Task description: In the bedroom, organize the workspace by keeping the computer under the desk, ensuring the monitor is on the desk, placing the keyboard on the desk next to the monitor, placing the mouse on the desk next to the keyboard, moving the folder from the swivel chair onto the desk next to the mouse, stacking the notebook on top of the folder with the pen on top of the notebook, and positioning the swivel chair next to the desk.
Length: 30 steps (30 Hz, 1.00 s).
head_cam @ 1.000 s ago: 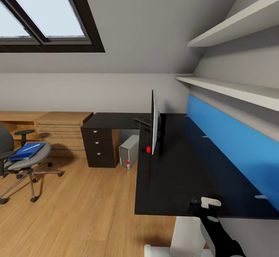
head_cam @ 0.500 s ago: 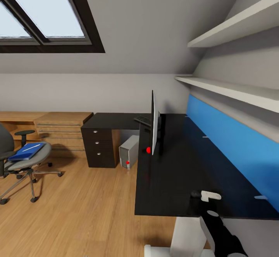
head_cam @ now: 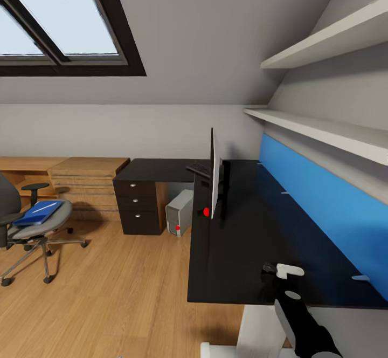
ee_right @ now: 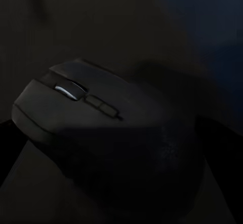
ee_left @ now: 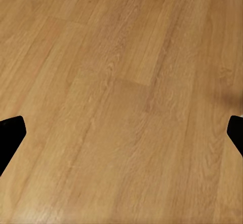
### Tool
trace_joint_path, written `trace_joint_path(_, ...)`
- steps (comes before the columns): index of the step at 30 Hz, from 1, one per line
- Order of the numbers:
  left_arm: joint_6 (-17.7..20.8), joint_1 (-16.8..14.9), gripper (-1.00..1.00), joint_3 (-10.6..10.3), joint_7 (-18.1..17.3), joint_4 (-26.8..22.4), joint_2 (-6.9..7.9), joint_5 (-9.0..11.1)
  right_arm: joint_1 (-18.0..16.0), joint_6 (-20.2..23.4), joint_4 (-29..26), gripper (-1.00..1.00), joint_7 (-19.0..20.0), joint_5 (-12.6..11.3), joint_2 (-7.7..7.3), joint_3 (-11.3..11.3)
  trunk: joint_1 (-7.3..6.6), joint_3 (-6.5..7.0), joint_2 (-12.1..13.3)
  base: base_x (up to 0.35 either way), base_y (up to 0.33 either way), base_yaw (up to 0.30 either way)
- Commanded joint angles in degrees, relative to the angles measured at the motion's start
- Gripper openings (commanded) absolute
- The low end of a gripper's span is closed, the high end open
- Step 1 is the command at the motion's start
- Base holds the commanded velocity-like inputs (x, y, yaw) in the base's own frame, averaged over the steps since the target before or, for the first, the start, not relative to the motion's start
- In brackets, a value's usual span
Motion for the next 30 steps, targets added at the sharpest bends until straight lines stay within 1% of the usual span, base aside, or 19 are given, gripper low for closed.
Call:
trace_joint_path(1,-0.2,0.0,1.00,0.1,0.0,0.0,-0.03,0.5,0.0,0.5,-0.4,-1.00,-0.2,0.3,0.55,-0.1,-0.22,0.11,0.4,0.000,0.000,0.000)
trace_joint_path(2,-0.2,0.0,1.00,0.1,0.0,0.0,-0.03,0.5,0.0,0.6,-1.3,-1.00,-0.5,0.7,1.73,-0.1,-0.44,0.29,0.8,0.000,0.000,0.000)
trace_joint_path(3,-0.2,0.0,1.00,0.1,0.0,0.0,-0.03,0.5,0.1,0.7,-1.9,-1.00,-0.8,1.1,2.35,-0.1,-0.66,0.47,1.2,0.000,0.000,0.000)
trace_joint_path(4,-0.2,0.0,1.00,0.1,0.0,0.0,-0.02,0.5,0.2,0.8,-3.4,-1.00,-1.5,2.1,3.60,0.0,-0.88,0.65,1.6,0.000,0.000,0.000)
trace_joint_path(5,-0.2,0.0,1.00,0.1,0.0,0.0,-0.01,0.5,1.7,1.2,-6.6,-1.00,-3.7,6.2,6.24,0.8,-0.88,0.65,1.6,0.000,0.000,0.000)
trace_joint_path(6,-0.2,0.0,1.00,0.1,0.0,0.0,-0.02,0.5,2.1,1.4,-7.0,-1.00,-4.0,7.1,6.75,1.0,-0.88,0.65,1.6,0.000,0.000,0.000)
trace_joint_path(7,-0.2,0.0,1.00,0.1,-0.1,0.0,-0.02,0.5,2.8,2.0,-7.6,-1.00,-4.5,8.5,7.75,1.4,-0.88,0.65,1.6,0.000,0.000,0.000)
trace_joint_path(9,-0.2,0.0,1.00,0.1,-0.1,0.0,-0.03,0.5,3.8,3.2,-8.3,-1.00,-5.1,10.4,9.56,2.7,-0.88,0.65,1.6,0.000,0.000,0.000)
trace_joint_path(10,-0.2,0.0,1.00,0.1,-0.1,0.0,-0.03,0.5,3.9,3.4,-8.4,-1.00,-5.1,10.6,9.75,3.1,-0.88,0.65,1.6,0.000,0.000,0.000)
trace_joint_path(12,-0.3,0.0,1.00,0.1,-0.1,0.0,0.00,0.5,4.2,3.9,-8.5,-1.00,-5.2,10.9,9.75,4.8,-0.88,0.65,1.6,0.000,0.000,0.000)
trace_joint_path(13,-0.3,0.0,1.00,0.1,-0.2,0.0,0.07,0.5,4.5,5.2,-8.5,-1.00,-5.3,10.9,9.75,8.2,-0.88,0.65,1.6,-0.006,0.006,0.000)
trace_joint_path(17,-0.3,0.0,1.00,0.1,-0.2,0.0,0.32,0.5,4.8,6.1,-8.6,-1.00,-5.3,10.7,9.75,11.1,-0.88,0.65,1.6,-0.086,0.127,0.000)
trace_joint_path(21,-0.3,0.0,1.00,0.1,-0.2,0.0,0.40,0.4,5.6,6.2,-8.6,-1.00,-5.3,10.7,9.75,12.0,-0.88,0.65,1.6,-0.162,0.261,0.000)
trace_joint_path(30,-0.3,0.0,1.00,0.1,-0.2,0.0,0.41,0.4,5.8,6.3,-8.5,-1.00,-5.3,10.6,9.75,12.8,-0.88,0.65,1.6,-0.178,0.293,0.000)
